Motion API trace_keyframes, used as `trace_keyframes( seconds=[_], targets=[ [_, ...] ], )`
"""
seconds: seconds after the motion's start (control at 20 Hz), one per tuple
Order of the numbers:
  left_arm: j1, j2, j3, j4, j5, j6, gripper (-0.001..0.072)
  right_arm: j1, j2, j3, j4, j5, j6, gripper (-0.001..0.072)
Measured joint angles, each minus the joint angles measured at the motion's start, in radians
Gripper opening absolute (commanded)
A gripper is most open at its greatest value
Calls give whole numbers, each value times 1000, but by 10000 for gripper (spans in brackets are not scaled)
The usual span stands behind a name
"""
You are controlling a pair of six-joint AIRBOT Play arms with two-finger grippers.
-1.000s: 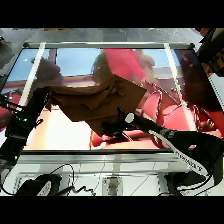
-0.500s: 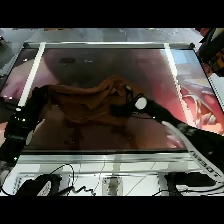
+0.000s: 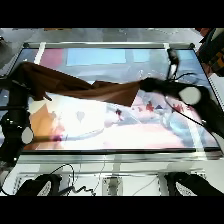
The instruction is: Fold the clothes and pants, and hang the long-sleeved shirts on hangers.
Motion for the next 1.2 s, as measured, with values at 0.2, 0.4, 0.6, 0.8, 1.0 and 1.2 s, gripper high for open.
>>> trace_keyframes(
  seconds=[0.2, 0.4, 0.6, 0.8, 1.0, 1.2],
  targets=[
    [0, 0, 0, -47, 153, 0, 20, -11, 176, 1, -28, -126, -45, 6],
    [-34, 0, 0, -62, 212, 0, 20, -15, 279, 1, -43, -186, -61, 6],
    [-103, 0, 0, -66, 230, 0, 20, -15, 316, 1, -48, -206, -66, 6],
    [-133, -6, 0, -69, 211, 0, 20, -15, 324, 1, -55, -210, -93, 6],
    [-142, -20, 0, -62, 17, 0, 20, -15, 307, 0, -59, -122, -107, 6],
    [-144, -56, -2, -50, -294, 0, 20, -15, 261, -10, -70, 60, -113, 6]
  ],
)
